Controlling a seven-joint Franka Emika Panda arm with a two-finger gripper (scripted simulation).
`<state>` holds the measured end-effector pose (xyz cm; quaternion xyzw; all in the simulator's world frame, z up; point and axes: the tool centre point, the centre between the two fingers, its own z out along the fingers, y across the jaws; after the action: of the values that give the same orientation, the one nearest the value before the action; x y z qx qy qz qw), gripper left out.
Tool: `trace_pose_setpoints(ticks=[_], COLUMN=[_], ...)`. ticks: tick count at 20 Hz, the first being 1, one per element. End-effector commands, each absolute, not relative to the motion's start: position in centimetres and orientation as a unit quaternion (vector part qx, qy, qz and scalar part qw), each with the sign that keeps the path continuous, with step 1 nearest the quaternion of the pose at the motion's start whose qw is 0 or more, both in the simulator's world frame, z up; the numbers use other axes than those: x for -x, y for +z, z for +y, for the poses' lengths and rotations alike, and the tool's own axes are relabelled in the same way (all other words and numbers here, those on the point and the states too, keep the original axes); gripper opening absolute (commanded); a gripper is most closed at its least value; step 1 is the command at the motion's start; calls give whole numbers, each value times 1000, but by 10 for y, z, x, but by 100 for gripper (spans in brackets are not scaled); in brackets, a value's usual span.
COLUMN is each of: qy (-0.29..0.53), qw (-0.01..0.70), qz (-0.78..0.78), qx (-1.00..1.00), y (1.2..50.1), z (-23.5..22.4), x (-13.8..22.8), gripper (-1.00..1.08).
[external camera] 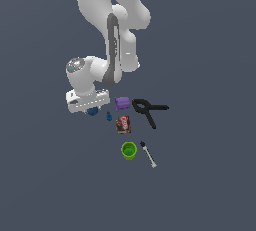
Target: Pick up a designated object from a clutter of objects.
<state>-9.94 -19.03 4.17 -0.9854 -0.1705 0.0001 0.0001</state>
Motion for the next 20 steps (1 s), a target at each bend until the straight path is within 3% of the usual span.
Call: trace_pose_setpoints(ticks=[1, 9, 20], qy=[-1, 0, 0], qw=[0, 0, -1], qz=[-171, -170, -170], qx=[985, 985, 985], y=[51, 101, 204], z=[-191, -197, -208], x=[99, 98, 95], gripper=[-100, -100, -100])
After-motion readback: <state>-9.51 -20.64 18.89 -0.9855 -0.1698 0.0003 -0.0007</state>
